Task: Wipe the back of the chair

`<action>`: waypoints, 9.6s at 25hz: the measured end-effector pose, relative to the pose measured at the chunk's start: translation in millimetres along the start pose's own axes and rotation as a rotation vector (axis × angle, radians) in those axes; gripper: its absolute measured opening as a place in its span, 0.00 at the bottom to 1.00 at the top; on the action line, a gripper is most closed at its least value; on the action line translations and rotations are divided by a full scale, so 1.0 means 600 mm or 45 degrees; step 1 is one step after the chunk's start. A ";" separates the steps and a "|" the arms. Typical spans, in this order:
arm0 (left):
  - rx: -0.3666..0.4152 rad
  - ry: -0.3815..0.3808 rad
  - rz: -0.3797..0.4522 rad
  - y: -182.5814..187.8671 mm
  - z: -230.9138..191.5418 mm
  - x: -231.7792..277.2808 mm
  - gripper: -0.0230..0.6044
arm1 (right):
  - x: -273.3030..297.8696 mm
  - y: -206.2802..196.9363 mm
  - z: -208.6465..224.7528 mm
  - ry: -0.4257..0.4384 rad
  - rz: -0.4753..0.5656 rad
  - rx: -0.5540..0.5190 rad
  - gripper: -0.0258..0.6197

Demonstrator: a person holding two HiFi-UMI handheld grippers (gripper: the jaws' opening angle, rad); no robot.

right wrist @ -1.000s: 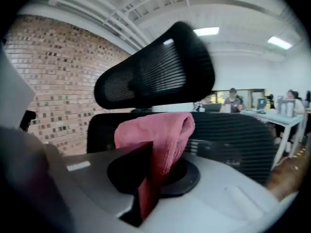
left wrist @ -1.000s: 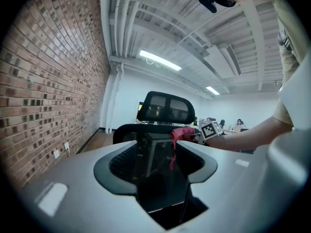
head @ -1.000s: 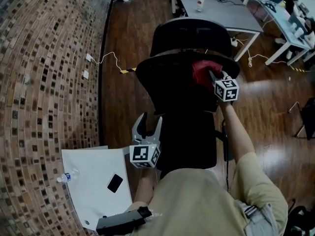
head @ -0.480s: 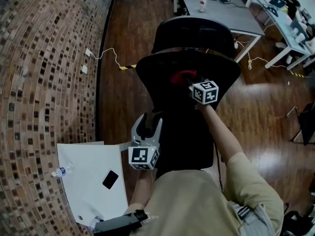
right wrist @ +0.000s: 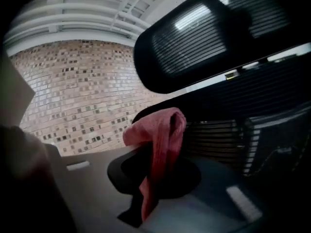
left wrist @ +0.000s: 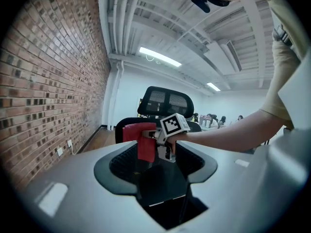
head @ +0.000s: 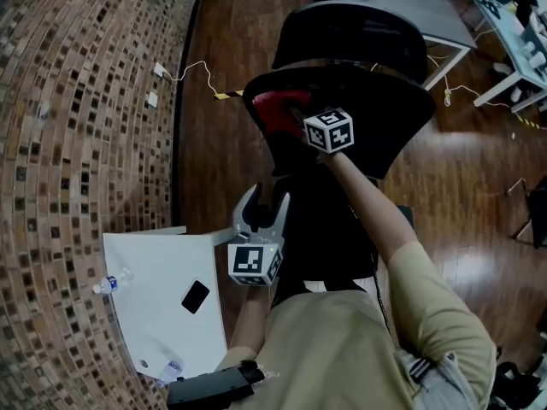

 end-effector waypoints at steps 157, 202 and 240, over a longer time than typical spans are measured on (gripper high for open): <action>-0.099 0.070 -0.192 -0.154 -0.050 -0.088 0.39 | -0.042 -0.327 -0.077 -0.160 -0.192 0.429 0.08; -0.201 -0.195 -0.317 -0.236 0.029 -0.013 0.38 | -0.504 -0.308 0.267 -0.685 -0.182 0.322 0.06; -0.046 -0.085 -0.198 -0.107 0.113 -0.101 0.37 | -0.536 -0.180 0.034 -0.362 -0.011 0.274 0.07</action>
Point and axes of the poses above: the fingertips, and each gripper's own axes: x forward along the fingers, z to its right, y out of its top, the point moved 6 cm from there along -x, backward along the fingers, and after that the axes turned 14 degrees about z, right-handed, at the moved point
